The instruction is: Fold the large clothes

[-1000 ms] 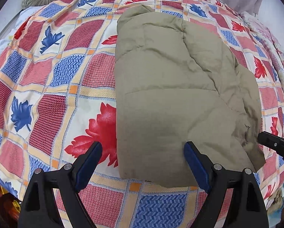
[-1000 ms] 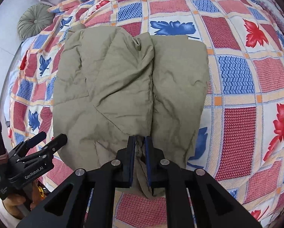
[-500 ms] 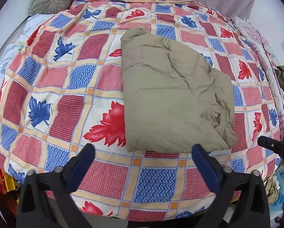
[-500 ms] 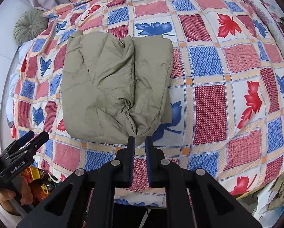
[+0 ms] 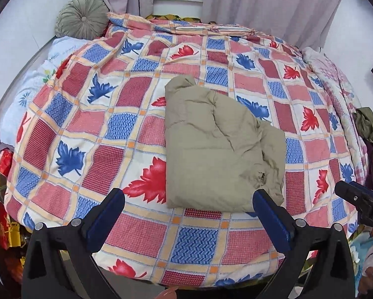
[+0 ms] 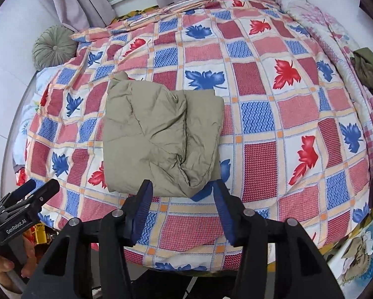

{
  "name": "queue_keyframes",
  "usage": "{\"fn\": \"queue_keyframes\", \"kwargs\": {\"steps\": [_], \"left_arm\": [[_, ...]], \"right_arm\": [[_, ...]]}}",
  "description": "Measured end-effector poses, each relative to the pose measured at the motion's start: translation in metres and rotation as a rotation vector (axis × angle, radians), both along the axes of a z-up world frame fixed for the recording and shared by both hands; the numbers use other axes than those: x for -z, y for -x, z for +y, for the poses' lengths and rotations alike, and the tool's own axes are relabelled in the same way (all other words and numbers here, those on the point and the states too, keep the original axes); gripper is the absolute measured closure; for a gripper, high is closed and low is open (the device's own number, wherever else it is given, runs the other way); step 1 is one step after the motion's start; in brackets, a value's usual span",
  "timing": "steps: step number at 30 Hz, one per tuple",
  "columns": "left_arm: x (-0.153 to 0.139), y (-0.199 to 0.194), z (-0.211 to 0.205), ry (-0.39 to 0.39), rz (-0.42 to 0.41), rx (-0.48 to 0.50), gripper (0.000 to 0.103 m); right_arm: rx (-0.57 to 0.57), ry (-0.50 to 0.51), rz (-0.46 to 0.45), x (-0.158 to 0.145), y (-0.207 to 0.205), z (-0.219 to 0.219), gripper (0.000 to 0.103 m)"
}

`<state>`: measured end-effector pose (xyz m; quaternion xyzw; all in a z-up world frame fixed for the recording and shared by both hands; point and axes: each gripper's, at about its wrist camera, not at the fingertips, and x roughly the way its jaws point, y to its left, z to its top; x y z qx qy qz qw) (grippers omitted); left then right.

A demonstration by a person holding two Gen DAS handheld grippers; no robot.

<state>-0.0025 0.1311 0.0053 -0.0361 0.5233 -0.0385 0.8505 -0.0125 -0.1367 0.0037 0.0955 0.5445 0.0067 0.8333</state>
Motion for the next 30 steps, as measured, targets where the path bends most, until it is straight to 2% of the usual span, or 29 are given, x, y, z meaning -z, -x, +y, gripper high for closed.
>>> {"fn": "queue_keyframes", "kwargs": {"steps": [2,6,7,15,30], "left_arm": [[-0.011,0.002,-0.001,-0.026,-0.037,-0.005,0.000],[-0.026,0.006,0.002,-0.047,-0.076,-0.030,0.000],[-0.028,0.006,0.003,-0.048,-0.081,-0.034,0.000],[-0.037,0.015,0.003,-0.072,-0.094,-0.044,0.000],[-0.040,0.023,0.002,-0.069,-0.089,-0.057,0.000]], "right_arm": [[-0.002,0.026,-0.041,-0.013,0.001,0.002,0.023],[0.006,0.073,-0.094,-0.032,0.004,0.007,0.019],[0.009,0.082,-0.099,-0.035,0.005,0.007,0.015],[0.018,0.108,-0.143,-0.047,0.005,0.012,0.014],[0.010,0.101,-0.141,-0.050,0.006,0.020,0.014]]}}
